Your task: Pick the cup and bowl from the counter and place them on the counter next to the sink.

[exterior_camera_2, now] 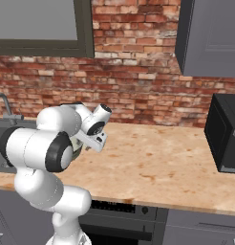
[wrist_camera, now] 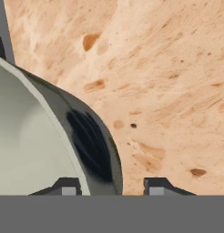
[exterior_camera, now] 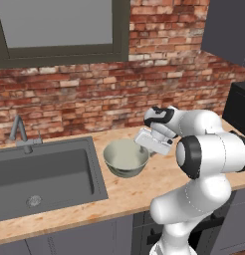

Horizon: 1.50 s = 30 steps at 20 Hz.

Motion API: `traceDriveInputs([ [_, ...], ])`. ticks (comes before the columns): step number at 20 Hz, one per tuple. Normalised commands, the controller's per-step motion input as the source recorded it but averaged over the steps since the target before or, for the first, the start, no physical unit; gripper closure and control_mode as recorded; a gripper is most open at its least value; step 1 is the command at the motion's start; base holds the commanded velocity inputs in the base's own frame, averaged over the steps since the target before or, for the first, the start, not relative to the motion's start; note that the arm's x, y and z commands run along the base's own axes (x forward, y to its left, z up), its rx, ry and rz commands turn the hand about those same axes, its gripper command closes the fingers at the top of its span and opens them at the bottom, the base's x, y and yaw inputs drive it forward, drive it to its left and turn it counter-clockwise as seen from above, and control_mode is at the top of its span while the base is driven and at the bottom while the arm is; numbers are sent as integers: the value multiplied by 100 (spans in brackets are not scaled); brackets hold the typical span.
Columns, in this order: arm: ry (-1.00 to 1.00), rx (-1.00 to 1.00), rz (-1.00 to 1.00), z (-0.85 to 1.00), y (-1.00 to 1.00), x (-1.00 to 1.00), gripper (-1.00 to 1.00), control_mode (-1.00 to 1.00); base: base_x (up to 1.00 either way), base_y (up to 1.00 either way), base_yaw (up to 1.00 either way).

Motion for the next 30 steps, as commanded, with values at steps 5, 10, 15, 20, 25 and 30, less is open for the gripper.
traceDriveInputs([
  [5, 0, 0, 0, 3, 0, -4, -100, -100, 0, 0, 0],
  [10, -1, 0, 0, 36, -2, -31, -100, -100, 0, 0, 0],
  [15, -4, 0, 0, 37, -3, -59, -100, -100, 0, 0, 0],
  [20, -8, 0, 0, 30, 0, -66, -100, -100, 0, 0, 0],
  [25, -10, 0, 0, 28, 0, -69, -100, -100, 0, 0, 0],
  [30, -8, 0, 0, 32, -7, -57, -100, -100, 0, 0, 0],
])
